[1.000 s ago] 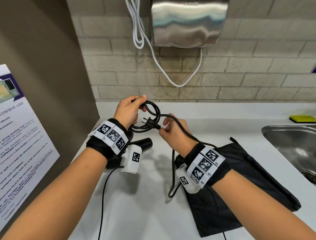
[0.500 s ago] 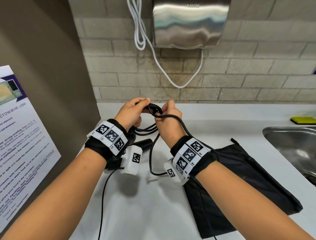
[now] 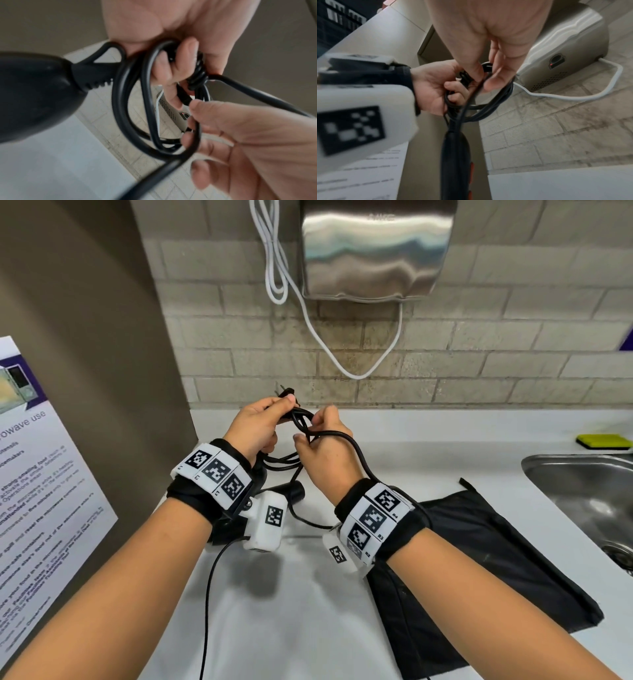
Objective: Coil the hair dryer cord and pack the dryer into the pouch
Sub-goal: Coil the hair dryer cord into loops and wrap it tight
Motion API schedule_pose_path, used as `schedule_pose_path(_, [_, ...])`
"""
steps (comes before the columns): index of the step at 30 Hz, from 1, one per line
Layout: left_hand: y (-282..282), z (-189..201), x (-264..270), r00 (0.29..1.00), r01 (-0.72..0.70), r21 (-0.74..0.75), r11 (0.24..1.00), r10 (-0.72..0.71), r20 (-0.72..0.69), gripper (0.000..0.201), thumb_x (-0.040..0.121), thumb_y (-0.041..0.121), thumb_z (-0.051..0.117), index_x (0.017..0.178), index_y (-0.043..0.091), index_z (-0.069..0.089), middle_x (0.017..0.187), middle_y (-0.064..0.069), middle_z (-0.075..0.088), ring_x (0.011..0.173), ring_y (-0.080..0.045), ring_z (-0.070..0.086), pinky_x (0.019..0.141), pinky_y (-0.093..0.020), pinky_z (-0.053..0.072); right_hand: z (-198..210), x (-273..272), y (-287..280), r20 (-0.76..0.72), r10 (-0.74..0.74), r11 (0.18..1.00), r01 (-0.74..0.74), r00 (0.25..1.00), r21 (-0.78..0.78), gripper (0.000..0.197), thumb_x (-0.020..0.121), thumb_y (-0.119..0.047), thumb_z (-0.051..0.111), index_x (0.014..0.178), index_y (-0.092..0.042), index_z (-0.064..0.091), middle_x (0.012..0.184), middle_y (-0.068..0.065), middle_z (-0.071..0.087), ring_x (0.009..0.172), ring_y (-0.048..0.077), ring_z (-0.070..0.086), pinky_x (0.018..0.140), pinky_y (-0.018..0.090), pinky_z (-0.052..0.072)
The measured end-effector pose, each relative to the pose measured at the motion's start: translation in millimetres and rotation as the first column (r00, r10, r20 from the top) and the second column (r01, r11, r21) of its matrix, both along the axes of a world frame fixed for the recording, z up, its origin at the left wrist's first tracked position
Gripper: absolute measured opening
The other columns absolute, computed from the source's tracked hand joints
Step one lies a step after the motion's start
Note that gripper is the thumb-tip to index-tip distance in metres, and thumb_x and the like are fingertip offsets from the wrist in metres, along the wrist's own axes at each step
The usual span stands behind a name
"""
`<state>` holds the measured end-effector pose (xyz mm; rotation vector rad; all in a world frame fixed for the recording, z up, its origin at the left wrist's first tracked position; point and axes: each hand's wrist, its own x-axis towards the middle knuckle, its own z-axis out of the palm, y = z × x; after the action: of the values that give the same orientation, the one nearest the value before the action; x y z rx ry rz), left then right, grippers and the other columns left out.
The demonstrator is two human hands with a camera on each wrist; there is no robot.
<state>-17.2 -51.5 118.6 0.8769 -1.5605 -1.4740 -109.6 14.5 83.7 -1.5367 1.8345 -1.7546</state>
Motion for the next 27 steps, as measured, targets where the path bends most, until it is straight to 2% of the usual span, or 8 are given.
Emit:
schedule_pose_path(5, [-2, 0, -1, 0.996, -0.072, -0.016, 0.997, 0.071, -0.047, 0.021, 0.093, 0.03, 0.052, 0.078, 0.018, 0.057, 0.088, -0.009, 0.055, 0.029, -0.004, 0.021, 0.035, -0.015, 0.015, -2, 4, 3, -0.035, -0.009, 0.987, 0.015, 0.999, 0.157, 0.016, 0.084, -0.008, 0.06, 0.098, -0.003, 0.054, 0.081, -0.003, 0.054, 0.074, 0.01, 0.049, 0.059, 0.0, 0.034])
schedule_pose_path(7, [-2, -1, 0, 0.997, -0.06, -0.017, 0.998, 0.059, -0.054, 0.021, 0.093, 0.03, 0.051, 0.078, 0.018, 0.057, 0.086, -0.006, 0.059, 0.029, -0.004, 0.022, 0.034, -0.014, 0.016, -1, 5, 1, 0.064, -0.003, 0.986, -0.008, 0.998, 0.165, 0.006, 0.085, -0.007, 0.058, 0.09, -0.009, 0.054, 0.087, 0.006, 0.058, 0.074, 0.015, 0.053, 0.065, 0.014, 0.042])
schedule_pose_path(10, [-2, -2, 2, 0.998, -0.006, -0.002, 1.0, 0.005, -0.058, 0.021, 0.095, 0.03, 0.048, 0.08, 0.02, 0.059, 0.079, 0.005, 0.065, 0.029, -0.004, 0.024, 0.035, -0.013, 0.019, 1, 2, -7, 0.226, -0.009, 0.984, -0.032, 0.974, 0.176, 0.028, 0.084, 0.002, 0.053, 0.07, -0.021, 0.048, 0.08, 0.01, 0.057, 0.064, 0.018, 0.05, 0.064, 0.032, 0.045])
schedule_pose_path(13, [-1, 0, 4, 0.998, 0.049, 0.003, 0.999, -0.049, -0.037, 0.021, 0.096, 0.031, 0.046, 0.082, 0.021, 0.059, 0.069, 0.009, 0.065, 0.029, -0.005, 0.025, 0.035, -0.013, 0.02, 1, 1, -14, 0.336, -0.04, 0.992, -0.002, 0.941, 0.125, 0.039, 0.081, 0.009, 0.051, 0.063, -0.025, 0.045, 0.063, 0.009, 0.054, 0.055, 0.021, 0.045, 0.059, 0.033, 0.041])
schedule_pose_path(17, [-7, -1, 5, 1.0, -0.003, -0.029, 1.0, 0.003, -0.001, 0.022, 0.093, 0.033, 0.05, 0.084, 0.017, 0.061, 0.079, -0.01, 0.053, 0.029, -0.004, 0.024, 0.033, -0.013, 0.02, 4, 10, -5, 0.119, -0.003, 0.992, -0.012, 0.993, 0.128, 0.015, 0.087, -0.004, 0.054, 0.088, -0.019, 0.058, 0.086, 0.013, 0.065, 0.065, 0.017, 0.054, 0.067, 0.025, 0.045])
schedule_pose_path(20, [-9, -1, 6, 0.999, -0.034, -0.057, 0.998, 0.034, -0.011, 0.024, 0.092, 0.035, 0.052, 0.086, 0.016, 0.064, 0.089, -0.014, 0.044, 0.029, -0.004, 0.022, 0.033, -0.013, 0.019, 7, 17, 15, -0.256, 0.137, 0.939, -0.043, 0.957, 0.342, 0.043, 0.088, -0.019, 0.056, 0.13, -0.013, 0.047, 0.122, 0.009, 0.056, 0.103, 0.018, 0.058, 0.093, 0.023, 0.043])
schedule_pose_path(22, [-10, -1, 7, 0.999, -0.049, -0.058, 0.997, 0.047, -0.026, 0.024, 0.092, 0.037, 0.053, 0.085, 0.017, 0.065, 0.088, -0.015, 0.042, 0.029, -0.005, 0.022, 0.033, -0.013, 0.018, 10, 23, 31, -0.353, 0.215, 0.918, -0.066, 0.91, 0.39, 0.049, 0.088, -0.022, 0.057, 0.134, -0.014, 0.043, 0.139, 0.007, 0.042, 0.121, 0.021, 0.048, 0.098, 0.023, 0.037])
schedule_pose_path(27, [-11, 0, 8, 0.996, -0.08, -0.069, 0.994, 0.076, -0.049, 0.024, 0.092, 0.036, 0.052, 0.085, 0.016, 0.063, 0.087, -0.013, 0.039, 0.03, -0.005, 0.021, 0.034, -0.015, 0.016, 31, 24, 61, -0.311, 0.222, 0.968, -0.172, 0.924, 0.181, 0.02, 0.089, -0.015, 0.054, 0.107, -0.012, 0.06, 0.097, 0.002, 0.065, 0.065, 0.007, 0.054, 0.061, 0.011, 0.039])
